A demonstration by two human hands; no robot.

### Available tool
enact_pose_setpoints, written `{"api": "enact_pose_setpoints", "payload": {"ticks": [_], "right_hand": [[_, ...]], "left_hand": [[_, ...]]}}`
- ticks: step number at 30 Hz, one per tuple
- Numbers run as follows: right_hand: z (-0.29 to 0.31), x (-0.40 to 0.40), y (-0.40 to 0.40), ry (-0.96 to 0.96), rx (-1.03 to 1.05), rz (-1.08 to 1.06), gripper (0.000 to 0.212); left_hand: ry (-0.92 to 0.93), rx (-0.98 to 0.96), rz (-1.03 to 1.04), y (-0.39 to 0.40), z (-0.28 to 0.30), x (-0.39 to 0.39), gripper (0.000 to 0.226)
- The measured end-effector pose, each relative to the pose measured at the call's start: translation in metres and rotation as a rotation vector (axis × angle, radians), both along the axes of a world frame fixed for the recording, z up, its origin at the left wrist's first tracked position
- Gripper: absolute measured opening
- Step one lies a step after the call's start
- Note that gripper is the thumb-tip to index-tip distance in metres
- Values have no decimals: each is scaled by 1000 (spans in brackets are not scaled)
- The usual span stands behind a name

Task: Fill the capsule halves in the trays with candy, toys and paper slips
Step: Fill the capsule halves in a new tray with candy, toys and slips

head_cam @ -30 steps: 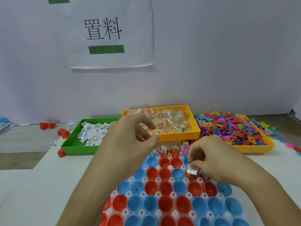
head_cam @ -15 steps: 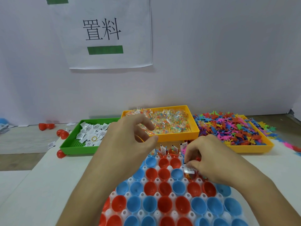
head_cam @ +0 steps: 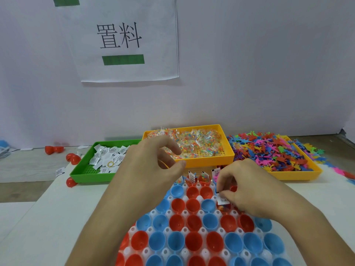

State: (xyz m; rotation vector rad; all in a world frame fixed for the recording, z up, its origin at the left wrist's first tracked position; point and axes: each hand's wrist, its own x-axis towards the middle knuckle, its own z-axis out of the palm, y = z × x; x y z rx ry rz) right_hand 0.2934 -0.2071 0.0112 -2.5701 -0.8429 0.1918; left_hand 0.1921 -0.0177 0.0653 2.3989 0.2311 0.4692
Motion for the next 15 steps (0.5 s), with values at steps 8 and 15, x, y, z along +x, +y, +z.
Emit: {"api": "enact_pose_setpoints", "payload": {"ticks": [8,15], "right_hand": [[-1,1,-2,1,14,3,16],[1,0,-3,66,-30,37,13]], "left_hand": [[4,-7,-5,1,0,0,7],[11,1,-7,2,1,0,7]]}}
